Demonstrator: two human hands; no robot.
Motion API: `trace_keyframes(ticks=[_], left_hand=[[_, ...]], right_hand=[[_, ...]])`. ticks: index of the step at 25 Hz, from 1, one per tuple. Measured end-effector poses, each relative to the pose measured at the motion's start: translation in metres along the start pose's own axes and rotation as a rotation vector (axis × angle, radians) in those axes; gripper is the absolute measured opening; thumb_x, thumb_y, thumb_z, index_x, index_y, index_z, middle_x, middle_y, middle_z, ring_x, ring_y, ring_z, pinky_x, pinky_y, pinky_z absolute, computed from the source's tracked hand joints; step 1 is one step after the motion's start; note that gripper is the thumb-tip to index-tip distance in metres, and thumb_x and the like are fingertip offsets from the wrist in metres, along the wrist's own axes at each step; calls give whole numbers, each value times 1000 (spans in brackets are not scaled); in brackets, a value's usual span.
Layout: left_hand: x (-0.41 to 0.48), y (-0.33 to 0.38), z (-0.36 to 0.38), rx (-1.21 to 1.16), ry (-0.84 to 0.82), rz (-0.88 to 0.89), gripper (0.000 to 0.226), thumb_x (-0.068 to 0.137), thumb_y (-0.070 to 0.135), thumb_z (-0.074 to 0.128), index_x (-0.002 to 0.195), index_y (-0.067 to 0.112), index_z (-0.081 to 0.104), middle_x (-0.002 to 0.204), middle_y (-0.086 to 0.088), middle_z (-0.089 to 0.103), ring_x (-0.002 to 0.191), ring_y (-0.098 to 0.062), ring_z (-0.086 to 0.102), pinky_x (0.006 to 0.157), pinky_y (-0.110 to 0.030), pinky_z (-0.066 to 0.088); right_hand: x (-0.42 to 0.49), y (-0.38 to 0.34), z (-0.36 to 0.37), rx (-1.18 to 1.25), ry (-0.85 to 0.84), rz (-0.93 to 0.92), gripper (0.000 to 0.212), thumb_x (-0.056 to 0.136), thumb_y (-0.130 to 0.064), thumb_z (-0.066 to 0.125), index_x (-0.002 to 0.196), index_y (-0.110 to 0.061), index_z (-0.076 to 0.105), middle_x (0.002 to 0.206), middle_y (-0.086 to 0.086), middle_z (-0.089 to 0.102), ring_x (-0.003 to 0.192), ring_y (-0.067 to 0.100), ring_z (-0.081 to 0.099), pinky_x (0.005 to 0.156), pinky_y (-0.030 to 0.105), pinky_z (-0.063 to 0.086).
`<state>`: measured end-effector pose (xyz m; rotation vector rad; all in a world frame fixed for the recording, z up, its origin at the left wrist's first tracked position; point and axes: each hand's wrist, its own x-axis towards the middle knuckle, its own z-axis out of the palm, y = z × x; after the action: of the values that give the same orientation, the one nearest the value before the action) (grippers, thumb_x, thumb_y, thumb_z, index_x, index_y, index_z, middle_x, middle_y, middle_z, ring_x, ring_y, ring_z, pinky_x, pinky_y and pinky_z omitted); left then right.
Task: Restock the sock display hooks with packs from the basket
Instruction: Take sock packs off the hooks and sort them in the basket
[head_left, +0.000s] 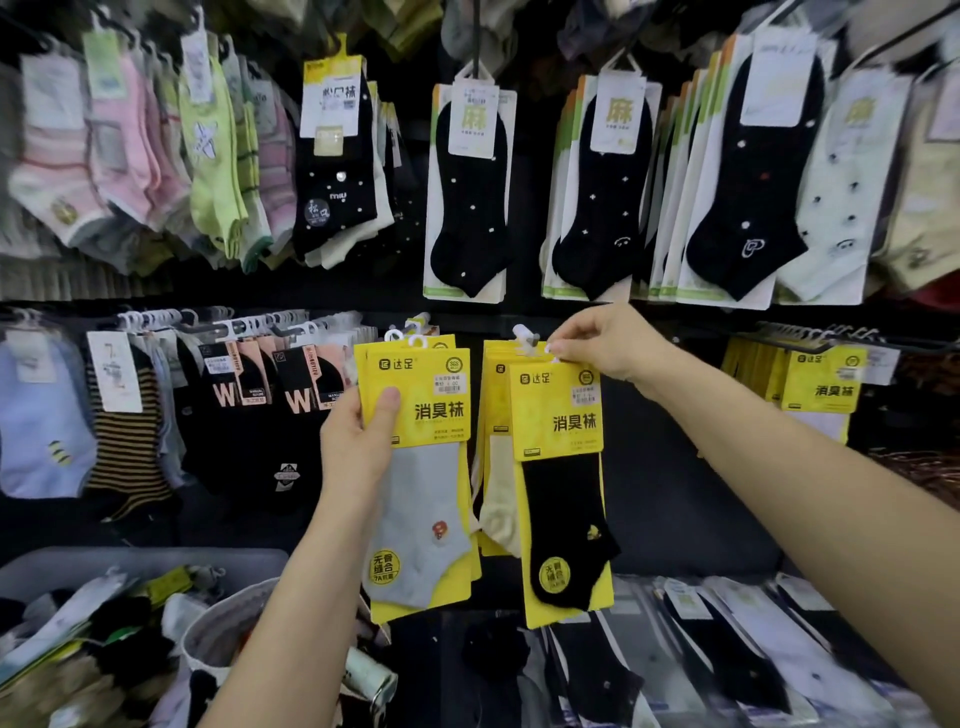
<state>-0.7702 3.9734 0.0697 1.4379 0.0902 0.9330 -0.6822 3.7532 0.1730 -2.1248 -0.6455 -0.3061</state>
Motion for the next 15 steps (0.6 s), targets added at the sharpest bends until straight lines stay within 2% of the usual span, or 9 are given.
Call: trace_keyframes(ticks=[4,7,9,13,15], left_hand=[[-3,1,5,-16,-13,-8,12,94,20,54,100,12,60,103,-11,67,96,-29,64,86,-44,52],[-6,2,9,-41,-39,1,8,94,20,54,94,17,61,93,-1,67,89,-20,64,78,-33,53],[-6,1,9,-31,-46,13,8,94,21,54,94,17,62,92,-1,67,88,-19,63,78,-33,52],[-8,1,11,-34,-58,3,9,93,21,55,88,21,62,88,3,67,80,-11,64,71,-24,53],[-8,1,12,-26,-73,7,9,93,21,55,92,17,63,89,3,68,79,-9,64,69,-20,53]], right_hand=[[8,4,6,69,169,43,15,85,-16,67,72,-25,68,80,-5,66,81,12,63,74,26,53],[17,-1,18,43,173,32,15,83,-16,69,72,-26,69,79,-7,66,82,10,63,73,25,53],[22,-3,26,12,186,24,19,83,-16,70,68,-28,66,78,-8,66,81,10,63,71,24,52],[27,2,29,8,148,61,16,85,-16,67,71,-24,63,85,-3,67,89,15,64,81,33,54],[23,4,27,-34,183,32,12,88,-19,63,77,-22,65,83,-7,64,85,10,61,76,28,50]])
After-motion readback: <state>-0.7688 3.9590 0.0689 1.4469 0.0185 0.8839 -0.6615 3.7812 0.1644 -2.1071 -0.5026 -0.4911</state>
